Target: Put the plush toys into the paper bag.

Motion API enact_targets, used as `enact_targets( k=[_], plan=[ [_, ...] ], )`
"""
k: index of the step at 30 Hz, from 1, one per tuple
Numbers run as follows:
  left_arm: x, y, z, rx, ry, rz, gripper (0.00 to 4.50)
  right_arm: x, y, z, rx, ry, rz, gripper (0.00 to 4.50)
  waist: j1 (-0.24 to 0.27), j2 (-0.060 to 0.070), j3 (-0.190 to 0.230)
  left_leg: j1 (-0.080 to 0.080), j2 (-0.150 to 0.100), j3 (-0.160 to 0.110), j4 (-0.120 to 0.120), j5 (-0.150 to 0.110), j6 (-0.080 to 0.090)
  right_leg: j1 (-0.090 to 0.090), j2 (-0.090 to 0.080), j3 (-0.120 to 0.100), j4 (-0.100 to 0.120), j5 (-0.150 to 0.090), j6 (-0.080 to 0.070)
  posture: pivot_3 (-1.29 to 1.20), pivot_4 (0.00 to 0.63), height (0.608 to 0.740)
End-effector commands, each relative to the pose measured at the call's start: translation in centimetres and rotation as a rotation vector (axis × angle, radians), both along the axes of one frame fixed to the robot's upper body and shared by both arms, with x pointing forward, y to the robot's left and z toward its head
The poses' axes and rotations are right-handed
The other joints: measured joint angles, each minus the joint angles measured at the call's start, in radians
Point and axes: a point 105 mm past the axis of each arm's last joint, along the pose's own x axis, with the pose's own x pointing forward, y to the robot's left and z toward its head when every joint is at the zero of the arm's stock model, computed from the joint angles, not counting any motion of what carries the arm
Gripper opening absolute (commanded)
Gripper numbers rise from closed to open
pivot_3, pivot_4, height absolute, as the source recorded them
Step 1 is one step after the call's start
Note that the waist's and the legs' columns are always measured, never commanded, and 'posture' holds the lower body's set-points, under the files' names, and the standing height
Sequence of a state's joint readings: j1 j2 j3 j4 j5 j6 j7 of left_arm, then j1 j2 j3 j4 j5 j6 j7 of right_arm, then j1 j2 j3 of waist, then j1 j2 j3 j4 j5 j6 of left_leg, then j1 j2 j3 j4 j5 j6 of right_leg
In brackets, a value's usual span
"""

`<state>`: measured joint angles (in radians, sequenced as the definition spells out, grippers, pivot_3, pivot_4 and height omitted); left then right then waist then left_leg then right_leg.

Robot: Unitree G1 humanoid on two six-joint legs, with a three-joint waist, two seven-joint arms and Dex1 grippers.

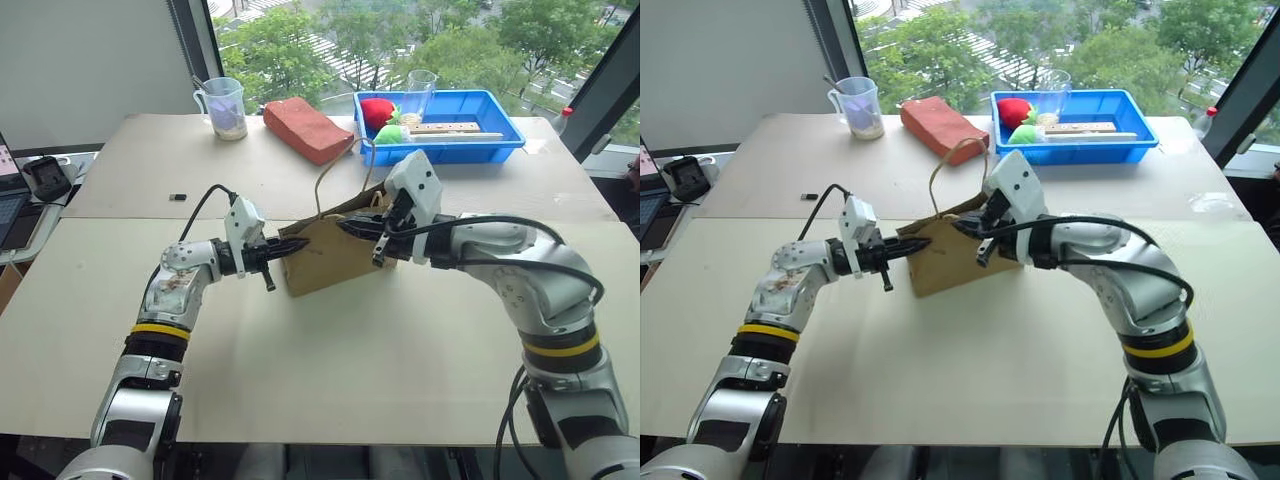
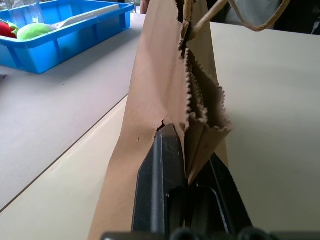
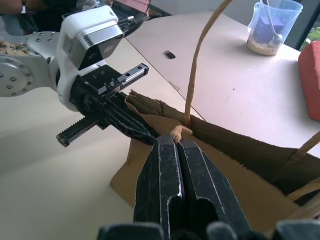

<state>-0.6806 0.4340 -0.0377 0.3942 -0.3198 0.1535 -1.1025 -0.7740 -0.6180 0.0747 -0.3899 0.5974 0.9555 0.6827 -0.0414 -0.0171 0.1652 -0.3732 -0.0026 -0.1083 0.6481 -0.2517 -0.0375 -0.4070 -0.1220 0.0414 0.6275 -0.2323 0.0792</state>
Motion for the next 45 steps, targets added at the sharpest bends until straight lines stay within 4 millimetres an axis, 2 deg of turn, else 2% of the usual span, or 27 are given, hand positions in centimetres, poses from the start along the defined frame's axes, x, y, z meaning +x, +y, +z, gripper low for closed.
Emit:
enact_targets(
  k=[1, 5, 10, 13, 15, 18, 22, 27, 28, 29, 32, 36, 40, 43, 45],
  plan=[
    [0.5, 0.6, 1.5, -0.019, -0.027, 0.004, 0.00, -2.6, -0.5, 4.6, 0.033, -0.114, 0.092, 1.32, -0.001, 0.000, 0.000, 0.000, 0.000, 0.000, 0.000, 0.000, 0.000, 0.000, 0.000, 0.000, 0.000, 0.000, 0.000, 0.00, 0.150, 0.740],
    [0.9, 0.6, 1.9, -0.011, -0.032, -0.009, 0.00, -3.0, -1.0, 4.9, -0.024, -0.134, 0.091, 2.70, -0.004, 0.000, 0.000, 0.001, 0.000, 0.000, -0.001, -0.001, 0.002, 0.000, 0.000, -0.001, 0.000, 0.000, 0.000, 0.00, 0.150, 0.740],
    [0.8, 0.5, 2.5, -0.001, -0.037, -0.063, 0.00, -3.4, -3.0, 6.3, -0.052, -0.162, 0.058, 4.41, 0.000, 0.000, 0.000, 0.000, 0.000, 0.000, 0.000, -0.001, 0.002, 0.000, 0.000, -0.001, 0.000, 0.000, 0.000, 0.00, 0.150, 0.740],
    [-0.8, 0.4, 2.0, 0.046, -0.002, -0.191, 0.00, -5.1, -4.3, 7.6, -0.077, -0.133, 0.084, 4.47, 0.000, 0.000, 0.000, -0.001, 0.000, 0.000, 0.000, -0.001, 0.002, 0.000, 0.000, -0.001, -0.001, 0.000, 0.000, 0.00, 0.150, 0.740],
    [-2.3, -0.1, 1.8, 0.075, 0.012, -0.299, 0.00, -6.2, -4.8, 7.8, -0.085, -0.075, 0.120, 4.47, -0.001, 0.000, 0.000, -0.001, 0.000, 0.000, -0.001, -0.002, 0.003, -0.001, 0.000, -0.001, -0.001, 0.000, 0.000, 0.00, 0.150, 0.740],
    [-3.4, -0.3, 1.5, 0.121, 0.021, -0.390, 0.00, -6.8, -5.2, 7.6, -0.109, -0.036, 0.138, 4.47, -0.001, 0.000, 0.000, -0.001, 0.000, 0.000, -0.001, -0.002, 0.004, 0.000, 0.000, -0.001, -0.001, 0.000, 0.000, 0.00, 0.150, 0.740],
    [-3.1, -0.1, 0.5, 0.167, 0.023, -0.407, 0.00, -6.8, -5.5, 7.0, -0.134, -0.017, 0.142, 4.47, 0.000, 0.000, 0.000, -0.001, 0.001, 0.001, 0.001, -0.002, 0.004, 0.000, 0.000, 0.000, -0.002, 0.000, 0.000, 0.00, 0.150, 0.740],
    [-2.5, -0.3, 0.3, 0.153, 0.015, -0.358, 0.00, -6.7, -5.3, 6.3, -0.129, -0.005, 0.145, 4.47, 0.000, 0.000, 0.000, -0.001, 0.000, 0.001, 0.003, -0.002, 0.004, 0.000, 0.000, 0.000, -0.002, 0.000, 0.000, 0.00, 0.150, 0.740],
    [-2.5, -0.1, 0.4, 0.151, 0.016, -0.348, 0.61, -6.7, -5.2, 6.2, -0.128, -0.003, 0.145, 4.50, 0.000, 0.000, 0.000, -0.001, 0.000, 0.001, 0.003, -0.002, 0.004, 0.000, 0.000, 0.000, -0.002, 0.000, 0.000, 0.00, 0.150, 0.740],
    [-2.5, 0.2, 0.6, 0.154, 0.020, -0.334, 0.91, -6.7, -5.3, 6.1, -0.128, -0.001, 0.145, 4.50, 0.001, 0.000, 0.000, -0.001, 0.000, 0.001, 0.003, -0.002, 0.004, 0.000, 0.000, 0.000, -0.002, 0.000, 0.000, 0.00, 0.150, 0.740],
    [-3.0, 1.4, 1.5, 0.167, 0.046, -0.299, 2.36, -6.5, -5.5, 5.8, -0.123, 0.005, 0.133, 4.50, -0.001, 0.000, 0.000, -0.002, 0.000, 0.000, 0.003, -0.002, 0.004, 0.000, 0.000, 0.000, 0.001, 0.000, 0.000, 0.00, 0.150, 0.740],
    [-4.9, 3.9, 4.2, 0.205, 0.058, -0.238, 4.33, -5.8, -6.9, 5.2, -0.119, 0.016, 0.078, 4.50, -0.005, 0.000, 0.000, -0.002, 0.001, 0.000, 0.002, -0.003, 0.005, -0.001, 0.000, 0.000, 0.000, 0.000, 0.000, 0.00, 0.150, 0.740],
    [-4.8, 6.1, 6.3, 0.262, 0.061, -0.052, 4.43, -4.9, -9.2, 4.9, -0.096, 0.021, -0.017, 4.50, 0.003, 0.000, 0.000, -0.002, 0.001, 0.000, 0.002, -0.003, 0.005, -0.001, 0.000, 0.000, -0.001, 0.000, 0.001, 0.00, 0.150, 0.740],
    [-5.0, 7.4, 8.2, 0.239, 0.038, 0.062, 4.43, -4.3, -11.5, 3.9, -0.100, 0.044, -0.109, 4.50, 0.013, 0.000, 0.000, -0.002, 0.001, 0.000, 0.002, -0.003, 0.005, 0.000, 0.000, -0.001, -0.002, -0.001, 0.001, 0.00, 0.150, 0.740],
    [-5.0, 8.1, 8.8, 0.226, 0.021, 0.120, 4.43, -4.1, -12.9, 2.6, -0.122, 0.065, -0.159, 4.50, 0.017, 0.000, 0.000, -0.002, 0.001, 0.001, 0.003, -0.003, 0.005, 0.001, 0.000, -0.001, -0.003, -0.001, 0.001, 0.00, 0.150, 0.740]
  ],
)
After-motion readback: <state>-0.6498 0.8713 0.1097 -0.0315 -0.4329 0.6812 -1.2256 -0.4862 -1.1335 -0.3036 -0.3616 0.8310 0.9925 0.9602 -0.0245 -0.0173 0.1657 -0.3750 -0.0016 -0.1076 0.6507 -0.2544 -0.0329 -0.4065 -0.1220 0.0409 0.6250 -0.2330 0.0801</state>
